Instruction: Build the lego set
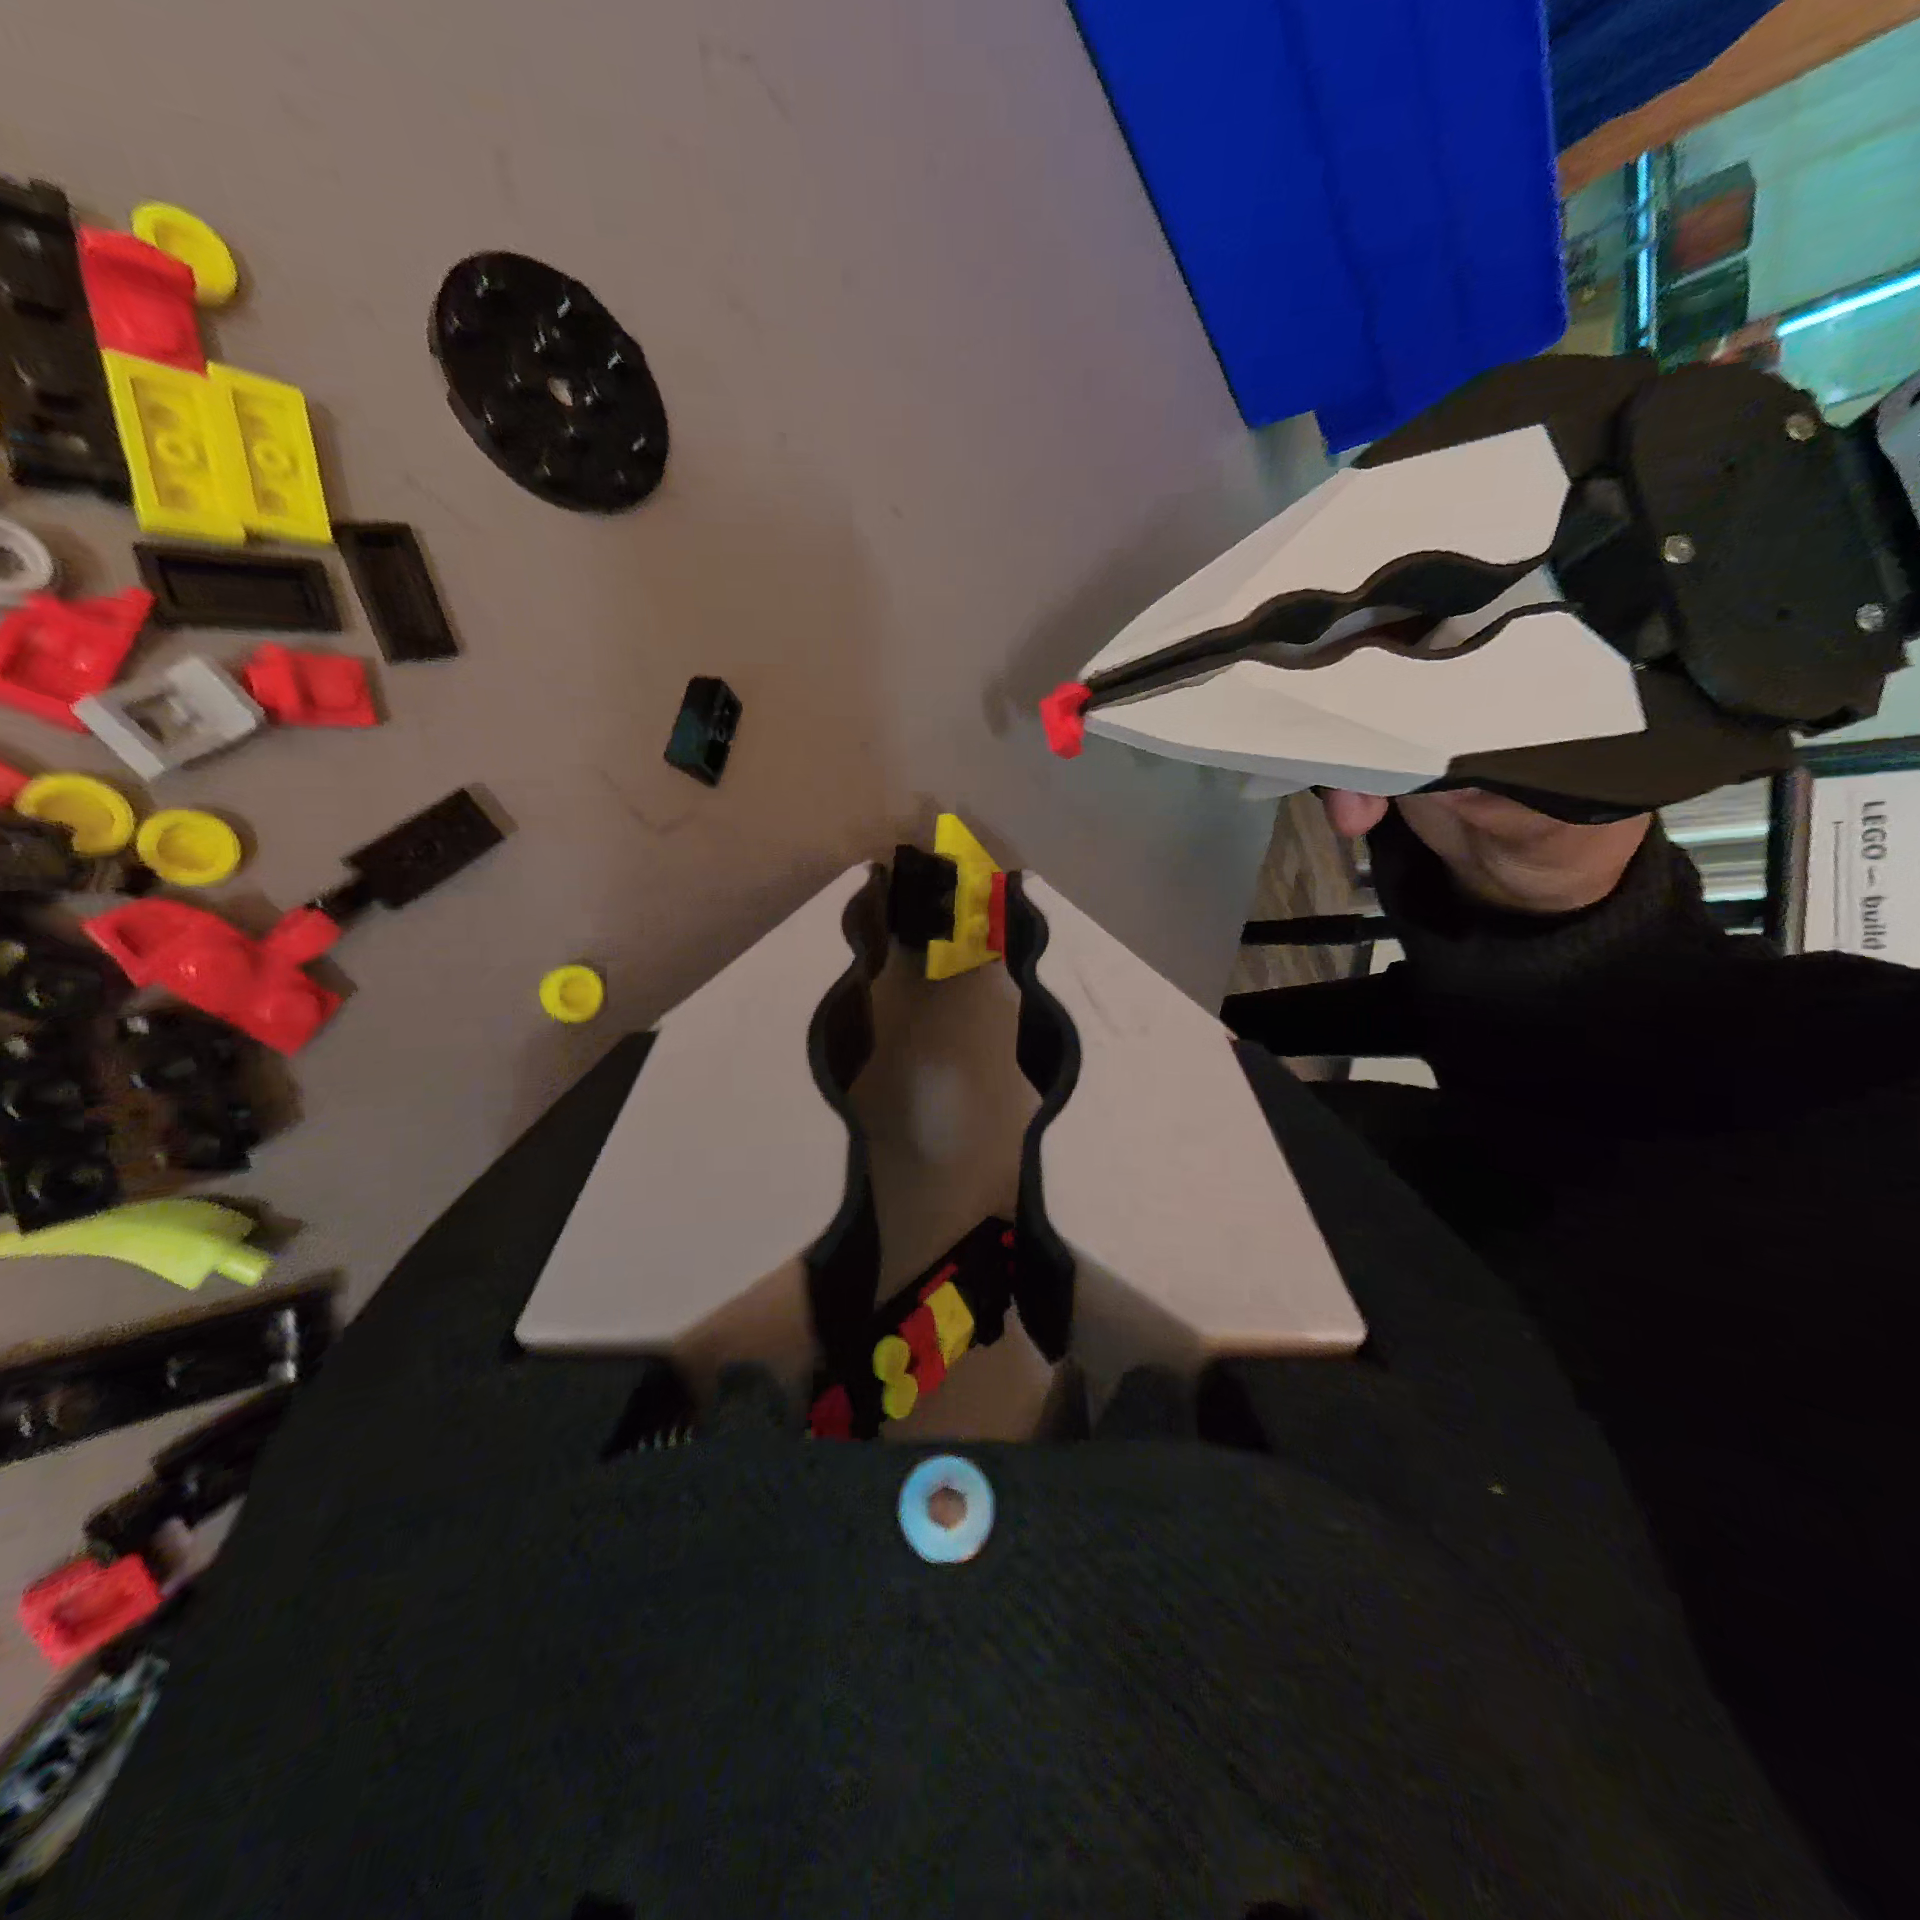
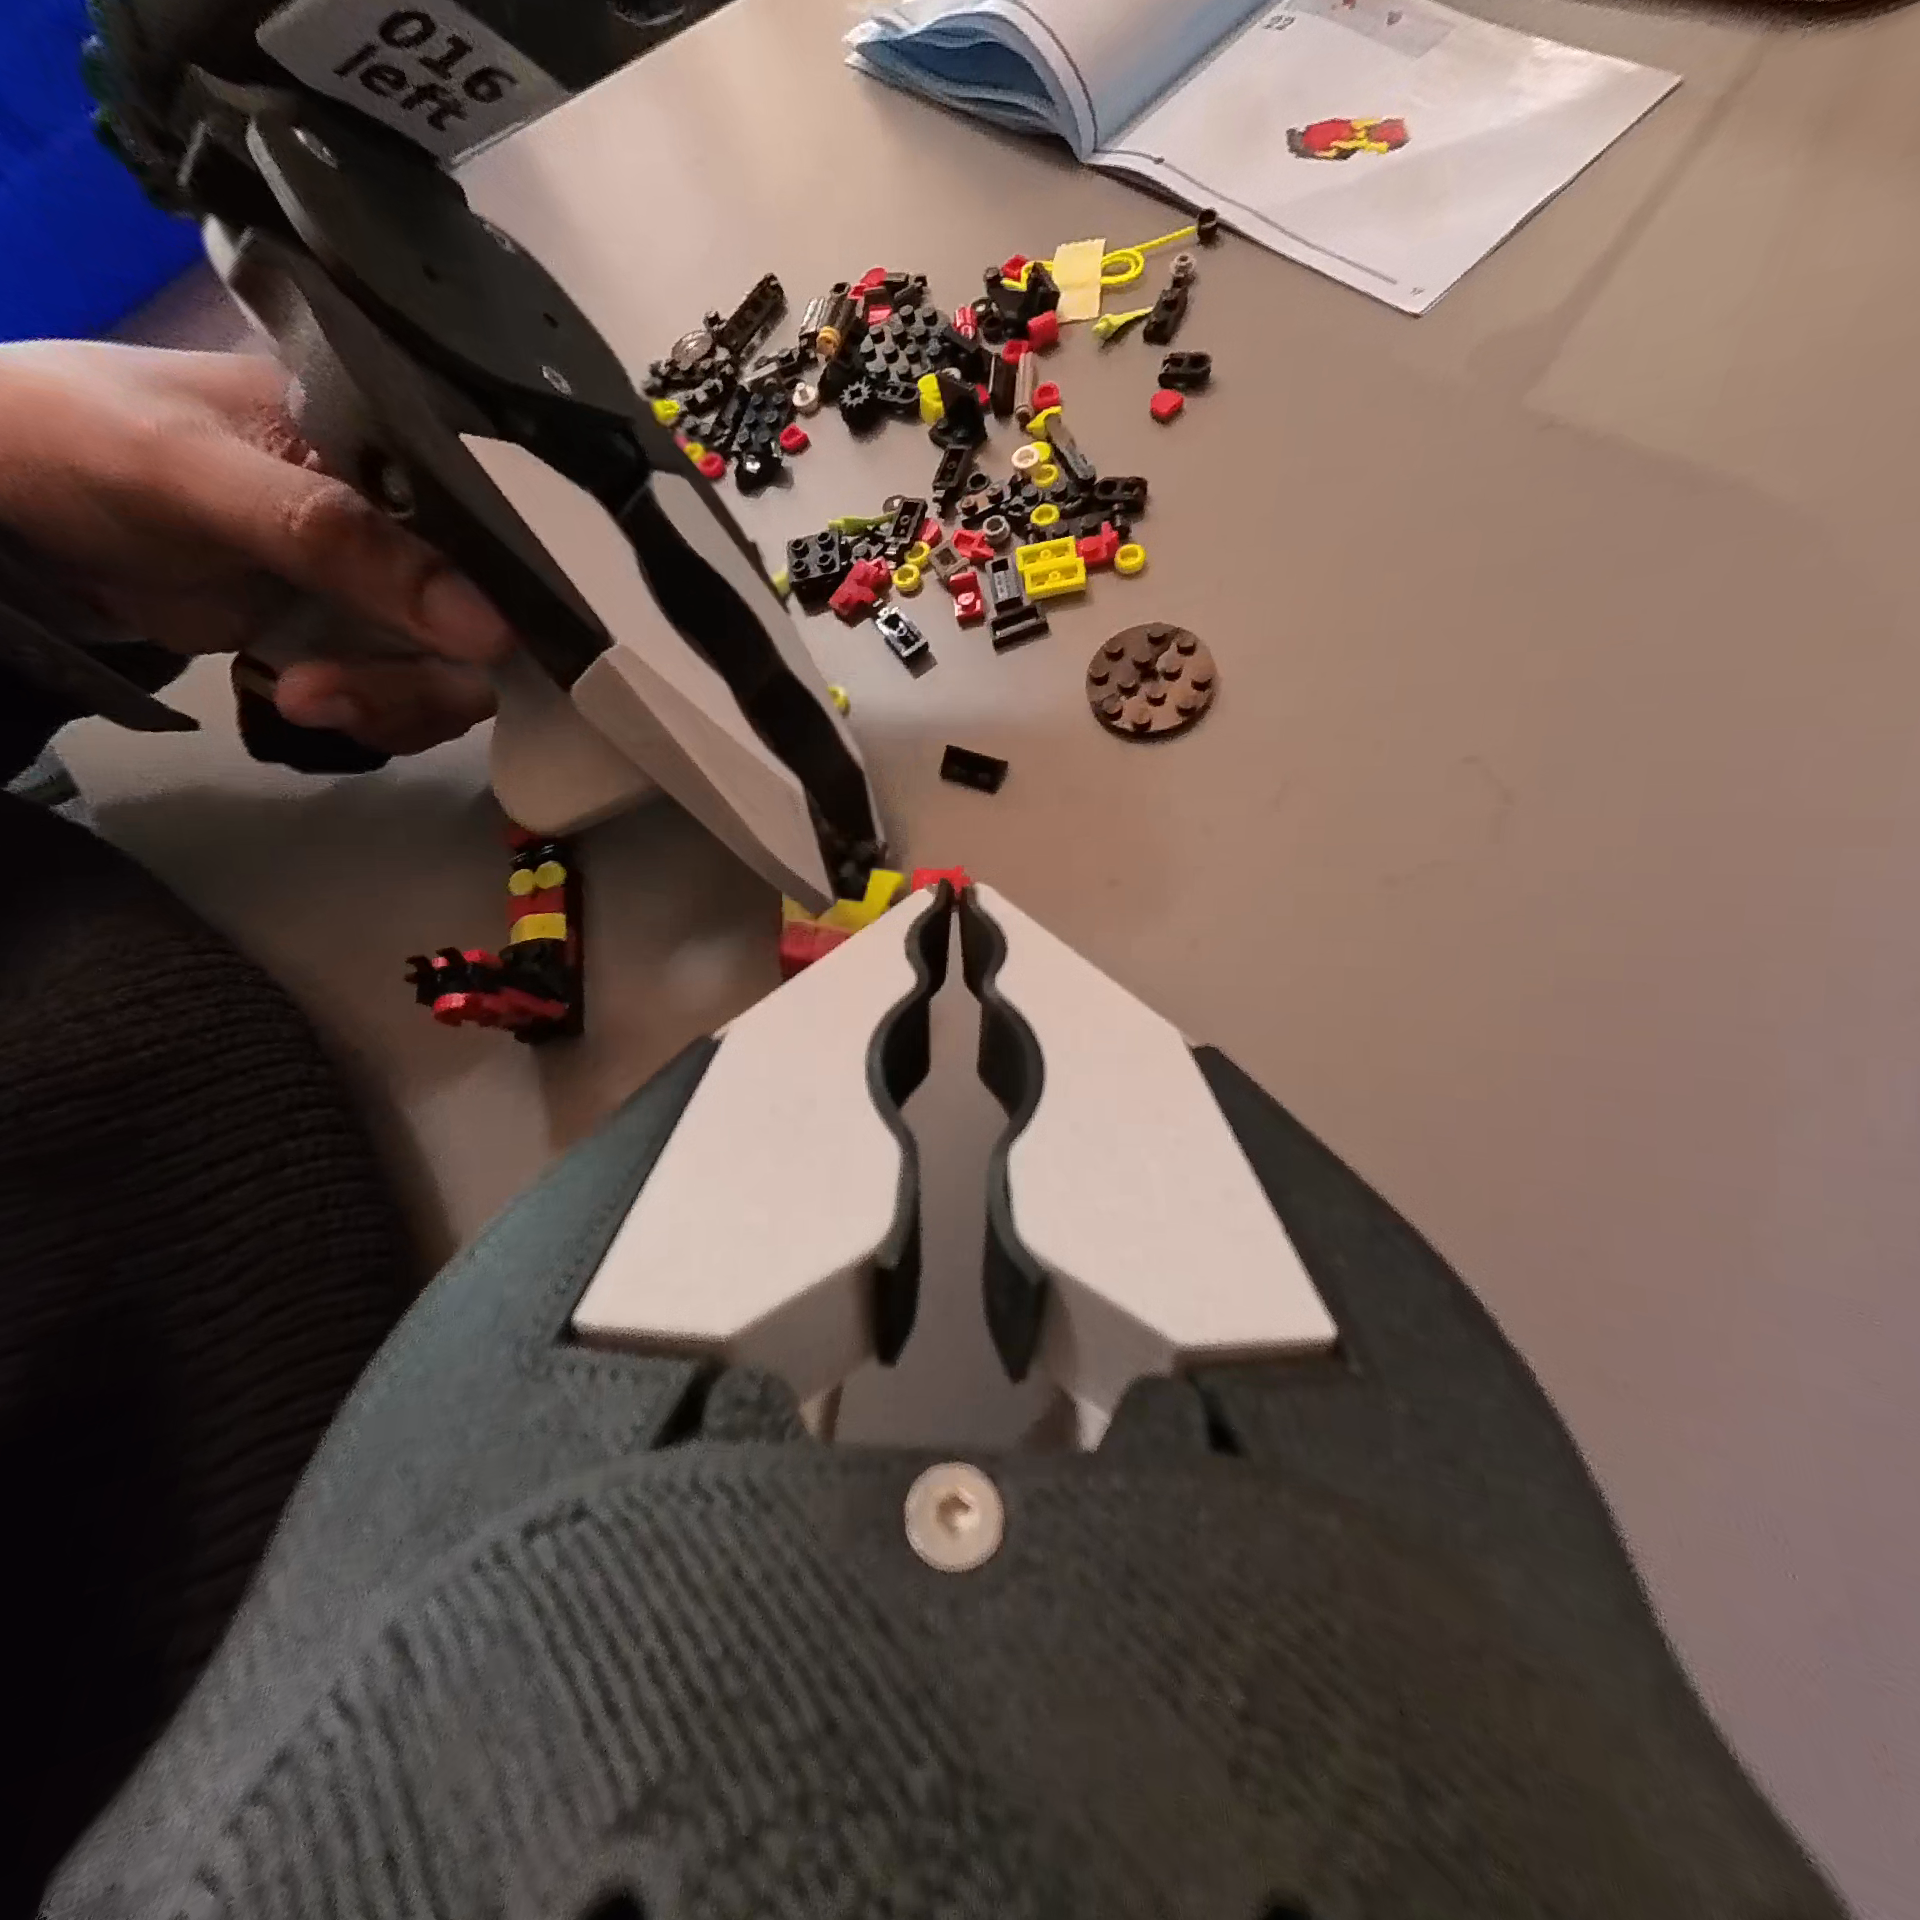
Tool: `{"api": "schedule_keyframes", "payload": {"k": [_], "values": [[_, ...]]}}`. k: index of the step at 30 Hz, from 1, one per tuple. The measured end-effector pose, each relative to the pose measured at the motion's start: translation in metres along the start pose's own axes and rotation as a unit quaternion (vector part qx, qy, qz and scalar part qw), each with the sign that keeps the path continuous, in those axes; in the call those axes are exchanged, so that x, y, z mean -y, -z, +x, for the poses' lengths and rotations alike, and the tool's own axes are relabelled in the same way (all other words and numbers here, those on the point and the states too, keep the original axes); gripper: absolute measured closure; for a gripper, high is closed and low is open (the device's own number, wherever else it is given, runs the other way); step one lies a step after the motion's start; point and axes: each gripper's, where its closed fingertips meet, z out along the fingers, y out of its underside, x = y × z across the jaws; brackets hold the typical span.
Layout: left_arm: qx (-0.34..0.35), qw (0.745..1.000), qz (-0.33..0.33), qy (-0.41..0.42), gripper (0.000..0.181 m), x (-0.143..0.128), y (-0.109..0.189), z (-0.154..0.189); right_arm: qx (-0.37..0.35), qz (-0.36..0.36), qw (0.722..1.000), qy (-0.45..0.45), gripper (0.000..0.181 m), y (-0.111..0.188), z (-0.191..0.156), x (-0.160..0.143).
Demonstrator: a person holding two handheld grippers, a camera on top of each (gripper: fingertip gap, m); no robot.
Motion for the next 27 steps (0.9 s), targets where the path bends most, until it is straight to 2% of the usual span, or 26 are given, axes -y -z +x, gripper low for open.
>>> {"api": "schedule_keyframes", "payload": {"k": [5,8,19,27], "values": [[-0.030,0.998,0.028,0.043,0.176,-0.007,0.004,0.006,0.014,-0.001,1.000,-0.003,0.181,-0.004,-0.008,-0.002],[-0.054,0.996,0.041,0.066,0.177,-0.009,0.005,0.009,0.026,0.011,1.000,-0.006,0.181,-0.005,-0.018,0.001],[-0.096,0.992,0.041,0.072,0.163,-0.016,0.000,0.021,0.031,0.013,0.999,0.019,0.181,-0.007,-0.035,-0.012],[-0.098,0.992,0.041,0.066,0.165,-0.016,0.000,0.022,0.024,0.004,0.998,0.060,0.181,-0.008,-0.036,-0.014]]}}
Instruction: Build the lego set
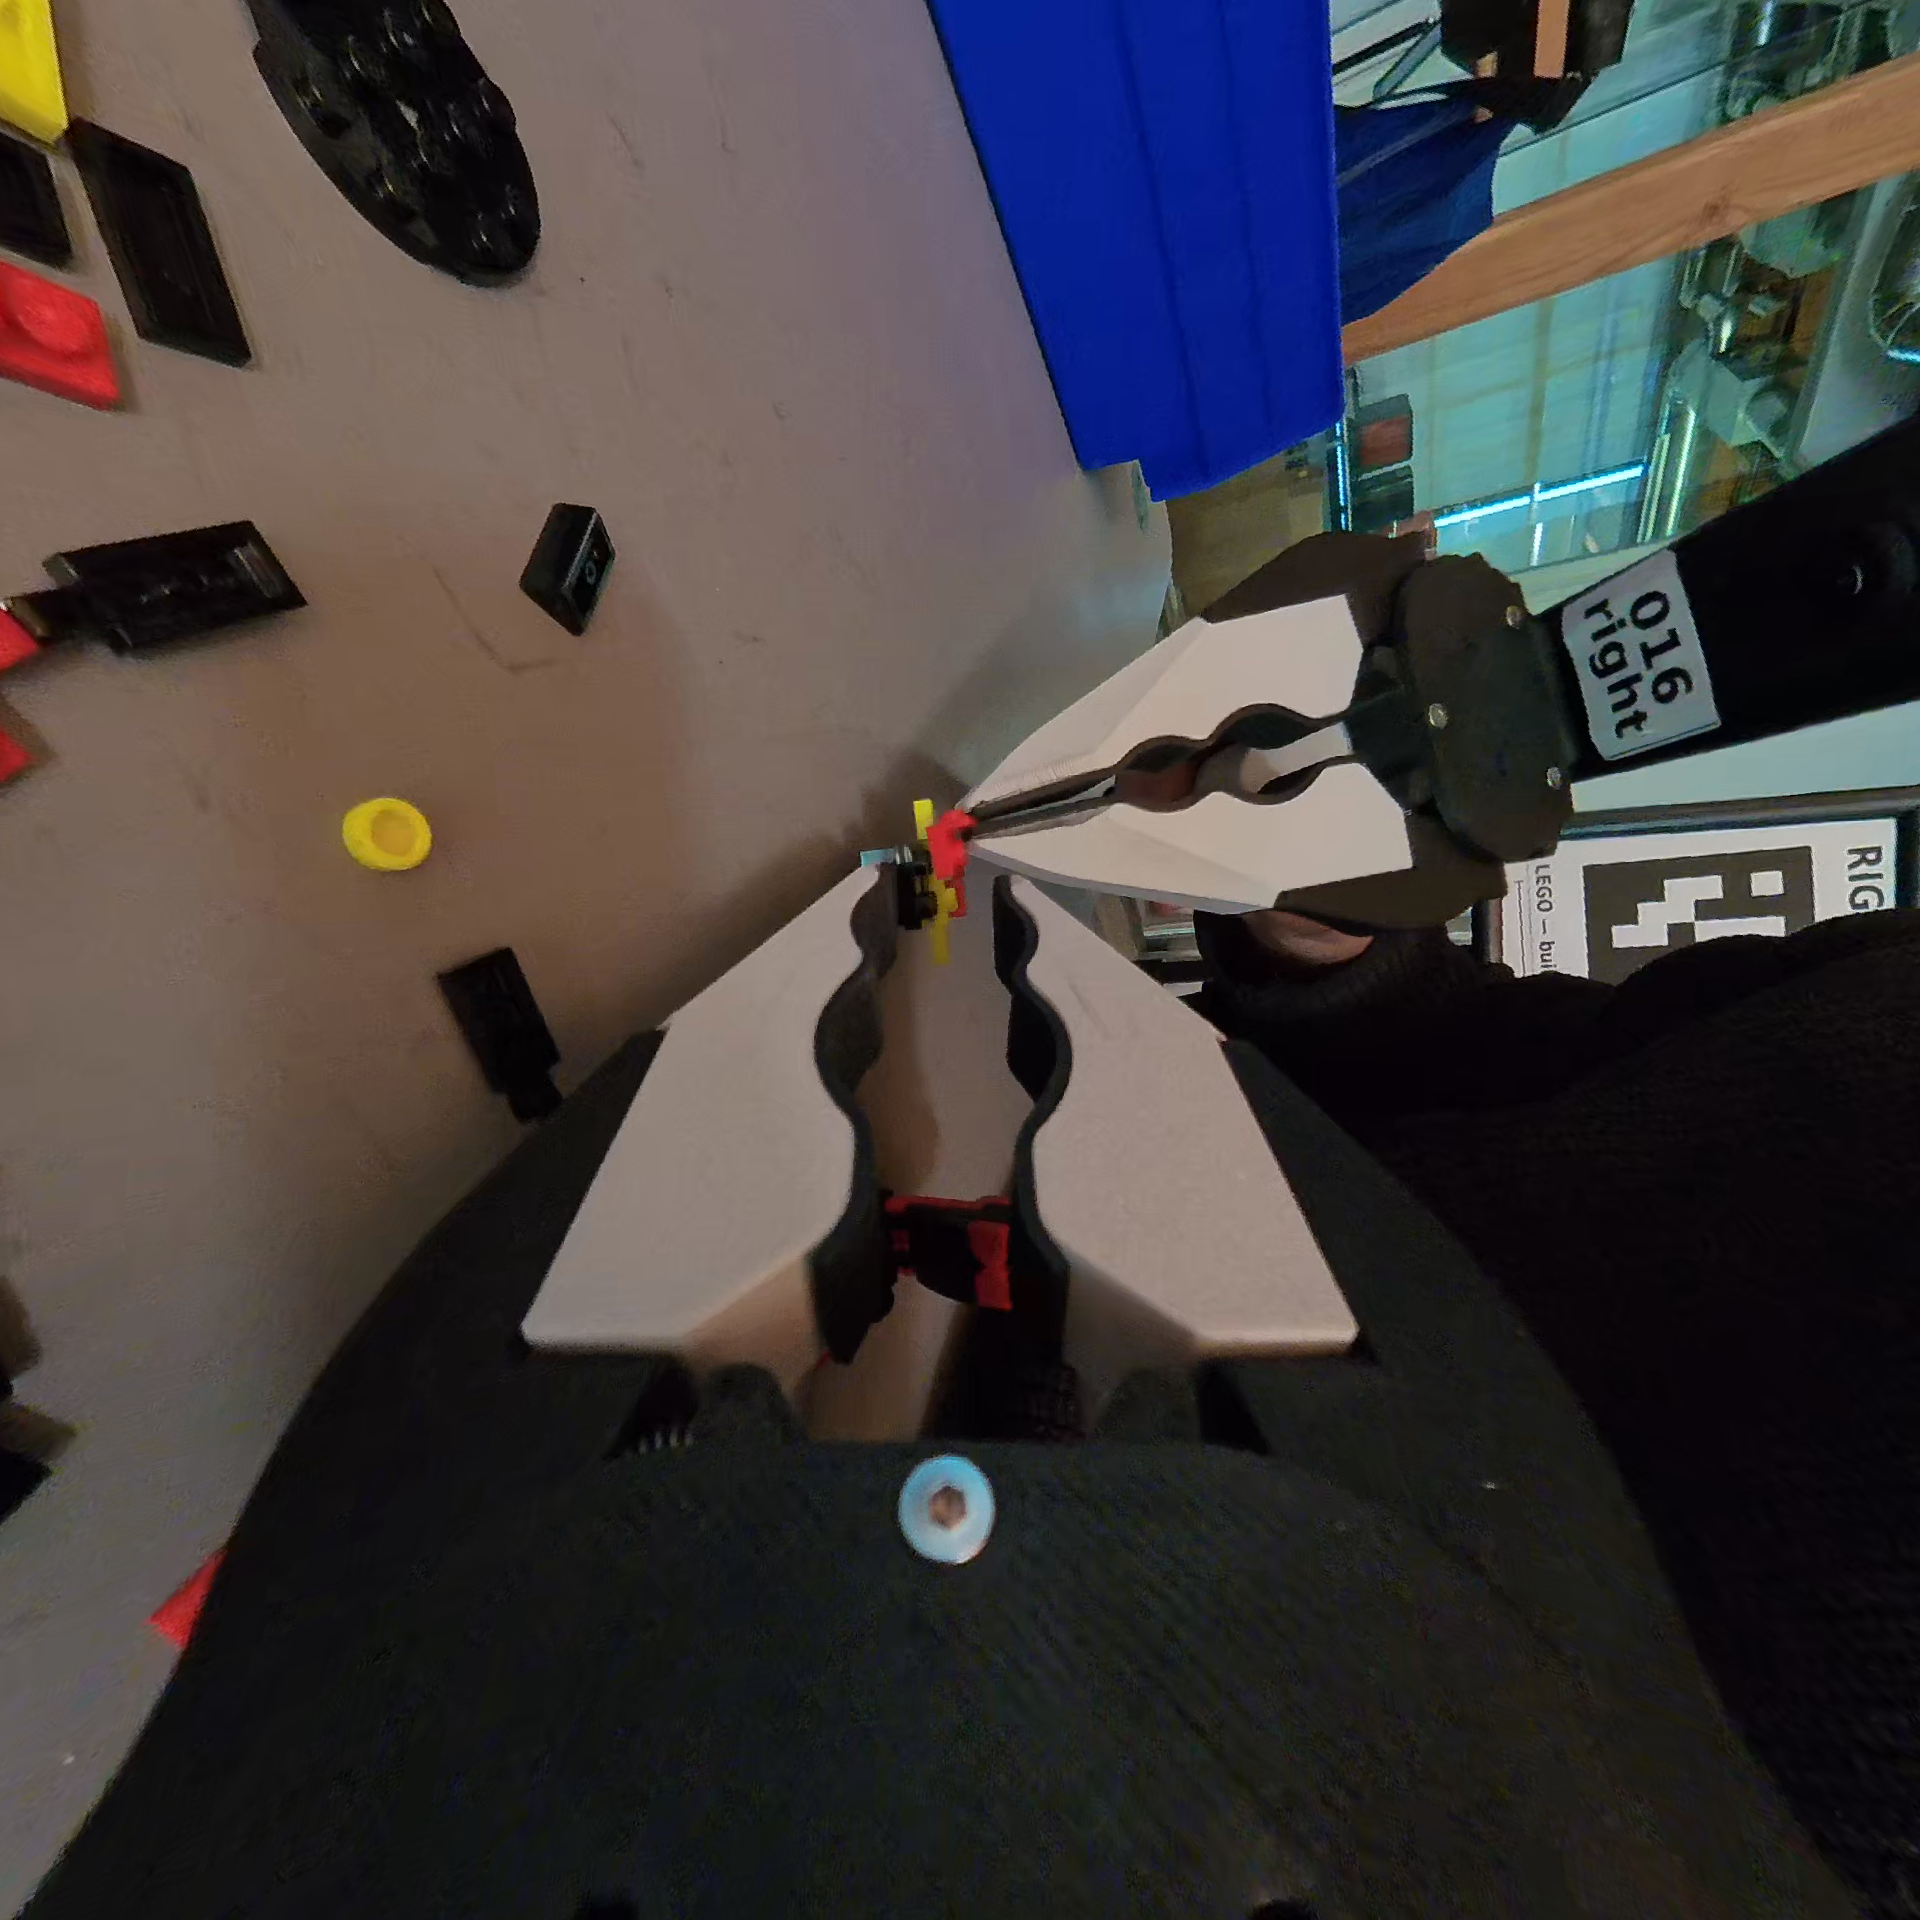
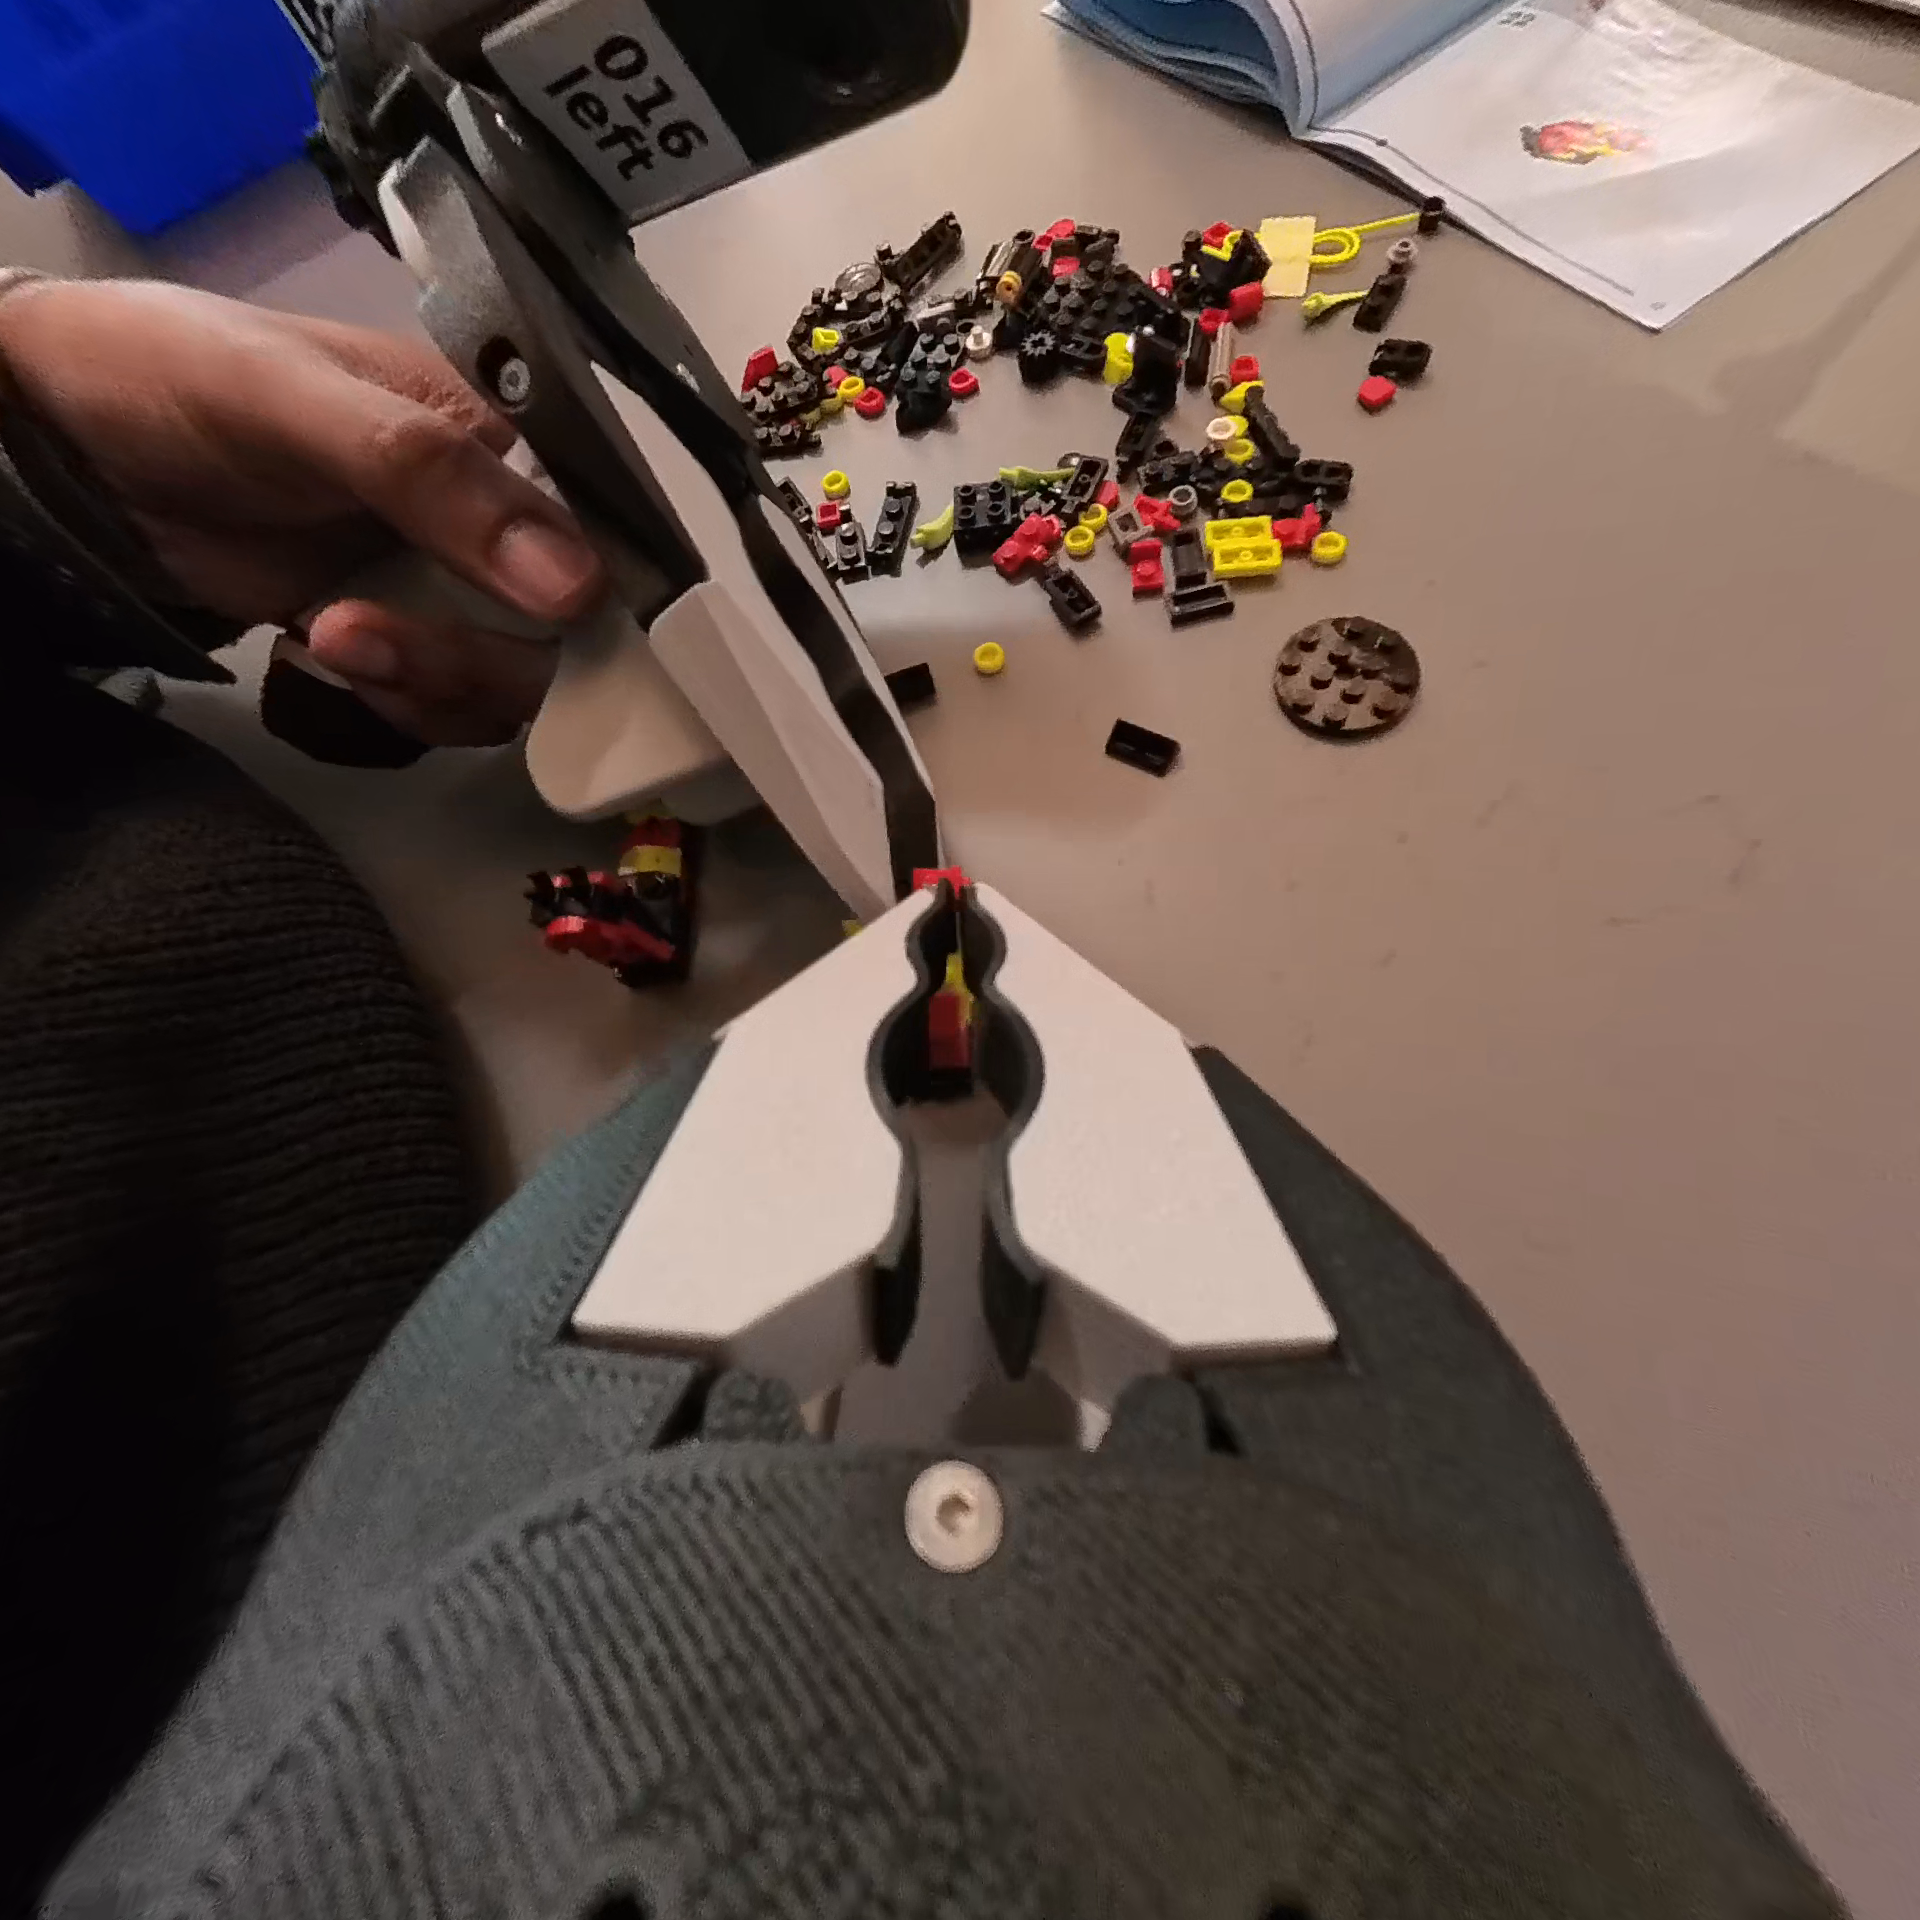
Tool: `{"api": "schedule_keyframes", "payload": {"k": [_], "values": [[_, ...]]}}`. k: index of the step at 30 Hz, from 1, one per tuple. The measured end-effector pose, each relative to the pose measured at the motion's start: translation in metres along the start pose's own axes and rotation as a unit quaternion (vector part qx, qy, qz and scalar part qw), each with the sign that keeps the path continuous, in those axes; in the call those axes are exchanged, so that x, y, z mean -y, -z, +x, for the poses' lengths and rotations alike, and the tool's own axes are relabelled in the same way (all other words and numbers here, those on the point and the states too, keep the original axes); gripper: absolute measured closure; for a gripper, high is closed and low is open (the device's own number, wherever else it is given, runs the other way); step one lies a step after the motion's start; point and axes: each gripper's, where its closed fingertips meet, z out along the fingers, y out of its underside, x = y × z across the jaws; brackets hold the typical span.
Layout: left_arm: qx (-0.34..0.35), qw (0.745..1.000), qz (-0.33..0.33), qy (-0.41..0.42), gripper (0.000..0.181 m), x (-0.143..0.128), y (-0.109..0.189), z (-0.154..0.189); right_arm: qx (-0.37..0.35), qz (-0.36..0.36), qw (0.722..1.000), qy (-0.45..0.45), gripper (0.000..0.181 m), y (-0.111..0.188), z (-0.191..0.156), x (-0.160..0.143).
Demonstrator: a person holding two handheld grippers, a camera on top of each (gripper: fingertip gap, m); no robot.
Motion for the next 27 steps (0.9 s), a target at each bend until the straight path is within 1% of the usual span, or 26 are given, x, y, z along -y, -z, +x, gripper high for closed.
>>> {"api": "schedule_keyframes", "payload": {"k": [5,8,11,16,19,21,25,27], "values": [[0.002,1.000,-0.003,-0.003,0.167,-0.0007,-0.0012,-0.0009,-0.001,-0.003,0.999,0.034,0.181,-0.0002,-0.0008,-0.0011],[0.003,1.000,-0.003,-0.004,0.169,-0.0006,-0.0020,-0.0014,0.000,-0.005,0.999,0.041,0.181,-0.0005,-0.0005,-0.0022],[0.007,1.000,-0.003,-0.006,0.174,-0.0002,-0.0022,-0.0029,0.001,-0.004,0.999,0.046,0.181,-0.0002,0.0001,-0.0021],[0.003,1.000,-0.001,-0.015,0.174,0.0009,-0.0016,-0.0011,0.006,0.001,0.999,0.048,0.181,0.0015,0.0002,-0.0010],[0.008,0.999,0.000,-0.035,0.175,0.0018,-0.0005,0.0001,0.008,0.005,0.999,0.051,0.181,0.0027,0.0001,0.0003],[0.019,0.998,0.005,-0.053,0.178,0.0035,0.0002,-0.0001,0.006,0.008,0.999,0.053,0.181,0.0039,0.0007,0.0016],[0.037,0.995,0.011,-0.096,0.178,0.0058,0.0011,0.0029,0.008,0.016,0.998,0.053,0.181,0.0072,0.0011,0.0044],[0.040,0.994,0.009,-0.101,0.178,0.0055,0.0009,0.0033,0.009,0.016,0.998,0.057,0.181,0.0078,0.0007,0.0043]]}}
